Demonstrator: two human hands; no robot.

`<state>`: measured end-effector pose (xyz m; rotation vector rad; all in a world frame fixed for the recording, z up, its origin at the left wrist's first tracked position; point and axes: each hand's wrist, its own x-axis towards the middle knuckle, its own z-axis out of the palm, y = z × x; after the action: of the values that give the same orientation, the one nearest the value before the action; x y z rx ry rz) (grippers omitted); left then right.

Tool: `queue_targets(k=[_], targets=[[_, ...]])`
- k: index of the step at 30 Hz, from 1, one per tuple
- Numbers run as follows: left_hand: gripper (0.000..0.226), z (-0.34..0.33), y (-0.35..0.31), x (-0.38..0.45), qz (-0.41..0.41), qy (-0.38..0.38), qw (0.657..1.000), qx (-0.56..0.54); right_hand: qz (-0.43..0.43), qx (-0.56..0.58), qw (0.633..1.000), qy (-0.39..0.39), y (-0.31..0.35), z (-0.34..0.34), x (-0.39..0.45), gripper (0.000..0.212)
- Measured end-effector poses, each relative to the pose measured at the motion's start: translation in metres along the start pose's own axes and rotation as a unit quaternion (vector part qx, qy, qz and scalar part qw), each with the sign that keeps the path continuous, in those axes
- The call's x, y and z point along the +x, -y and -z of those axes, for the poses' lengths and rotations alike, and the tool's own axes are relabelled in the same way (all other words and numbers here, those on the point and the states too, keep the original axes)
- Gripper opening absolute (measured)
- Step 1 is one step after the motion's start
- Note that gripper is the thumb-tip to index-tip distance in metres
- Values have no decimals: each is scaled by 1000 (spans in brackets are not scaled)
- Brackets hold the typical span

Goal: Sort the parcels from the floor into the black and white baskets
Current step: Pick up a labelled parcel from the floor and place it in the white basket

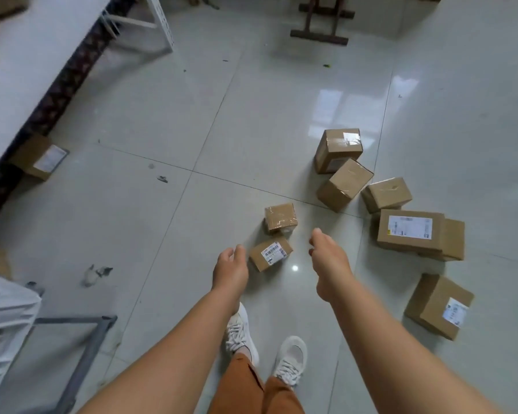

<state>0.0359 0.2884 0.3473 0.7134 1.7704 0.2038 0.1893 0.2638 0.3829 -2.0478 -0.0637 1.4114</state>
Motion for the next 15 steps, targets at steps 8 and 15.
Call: queue_targets(k=[8, 15], targets=[[57, -39, 49, 143, 36, -3, 999, 13, -8, -95, 995, -6, -52, -46, 140, 20], [57, -74, 95, 243, 70, 18, 997, 17, -29, -112, 993, 4, -108, -82, 245, 41]])
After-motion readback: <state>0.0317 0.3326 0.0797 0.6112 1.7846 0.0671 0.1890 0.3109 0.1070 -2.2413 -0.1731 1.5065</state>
